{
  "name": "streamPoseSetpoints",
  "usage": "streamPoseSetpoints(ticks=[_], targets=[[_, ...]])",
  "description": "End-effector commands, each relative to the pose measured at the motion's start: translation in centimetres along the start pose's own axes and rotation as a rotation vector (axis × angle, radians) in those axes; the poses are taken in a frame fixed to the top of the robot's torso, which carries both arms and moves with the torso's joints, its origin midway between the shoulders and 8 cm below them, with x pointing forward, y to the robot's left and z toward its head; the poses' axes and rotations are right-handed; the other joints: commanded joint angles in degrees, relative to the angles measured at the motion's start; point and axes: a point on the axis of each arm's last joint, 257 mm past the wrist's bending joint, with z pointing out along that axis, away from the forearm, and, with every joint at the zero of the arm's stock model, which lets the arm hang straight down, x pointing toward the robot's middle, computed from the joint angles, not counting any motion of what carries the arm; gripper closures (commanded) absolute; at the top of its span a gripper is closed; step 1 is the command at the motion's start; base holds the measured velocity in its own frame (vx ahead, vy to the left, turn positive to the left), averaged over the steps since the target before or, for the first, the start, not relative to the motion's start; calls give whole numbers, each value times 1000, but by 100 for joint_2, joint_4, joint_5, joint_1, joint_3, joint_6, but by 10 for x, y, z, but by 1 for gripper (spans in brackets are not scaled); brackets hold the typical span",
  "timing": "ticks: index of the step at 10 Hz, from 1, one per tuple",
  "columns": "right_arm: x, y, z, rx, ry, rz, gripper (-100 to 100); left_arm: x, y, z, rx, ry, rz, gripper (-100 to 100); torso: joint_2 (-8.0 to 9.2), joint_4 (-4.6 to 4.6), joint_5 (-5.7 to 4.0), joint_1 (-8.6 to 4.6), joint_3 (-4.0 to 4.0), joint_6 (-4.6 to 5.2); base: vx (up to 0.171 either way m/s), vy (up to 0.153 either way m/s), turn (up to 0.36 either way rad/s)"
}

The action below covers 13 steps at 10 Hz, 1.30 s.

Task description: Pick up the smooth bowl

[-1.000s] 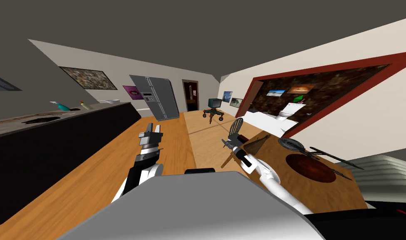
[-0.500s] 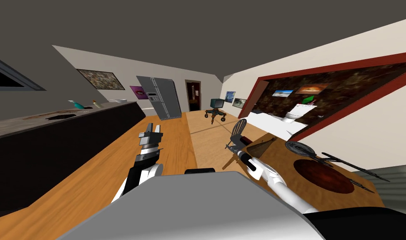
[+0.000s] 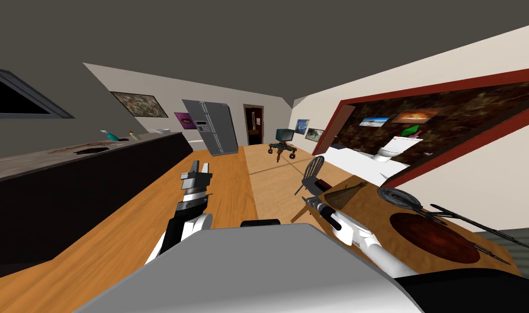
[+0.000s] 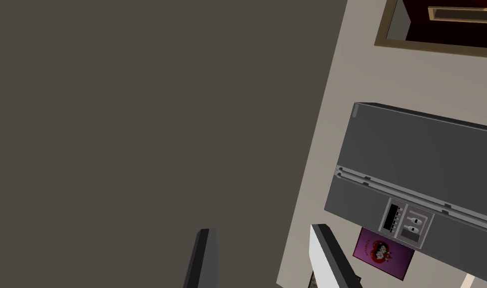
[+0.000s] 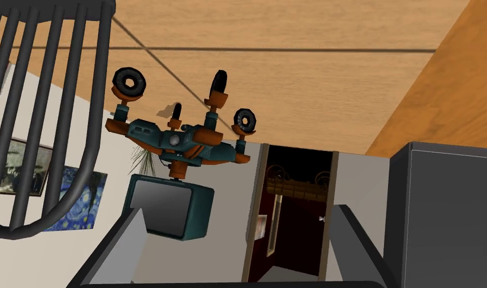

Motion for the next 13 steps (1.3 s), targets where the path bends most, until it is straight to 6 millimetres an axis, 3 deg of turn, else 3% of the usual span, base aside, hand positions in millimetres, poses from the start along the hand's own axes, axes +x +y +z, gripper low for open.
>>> streamPoseSetpoints(ticks=[1, 2, 3, 4, 6, 10, 11, 13], targets=[[40, -33, -14, 59, 95, -70, -100, 0, 0, 0, 0, 0, 0, 0, 0, 0, 0, 0, 0, 0, 16, 8, 43], [65, -51, -25, 91, 155, -112, -100, 0, 0, 0, 0, 0, 0, 0, -1, 0, 0, -1, -1, 1, 23, 6, 28], [65, -51, -25, 91, 155, -112, -100, 0, 0, 0, 0, 0, 0, 0, -3, -1, 0, -1, -2, 1, 16, 0, 12], [89, -68, -37, 118, 213, -152, -100, 0, 0, 0, 0, 0, 0, 0, -2, 0, -2, -2, -1, 1, 14, -3, 12], [89, -68, -37, 119, 214, -152, -100, 0, 0, 0, 0, 0, 0, 0, 2, 0, -2, -3, 1, 2, 5, -2, 1], [173, -121, -94, 201, 428, -275, -100, 0, 0, 0, 0, 0, 0, 0, -3, 0, -2, -7, -2, 2, 21, -10, -17], [173, -121, -94, 201, 428, -275, -100, 0, 0, 0, 0, 0, 0, 0, -3, -1, -1, -8, -2, 3, 15, -19, -20], [207, -136, -122, 220, 514, -313, -100, 0, 0, 0, 0, 0, 0, 0, -1, 0, -3, -10, 0, 1, 16, -24, -28]])
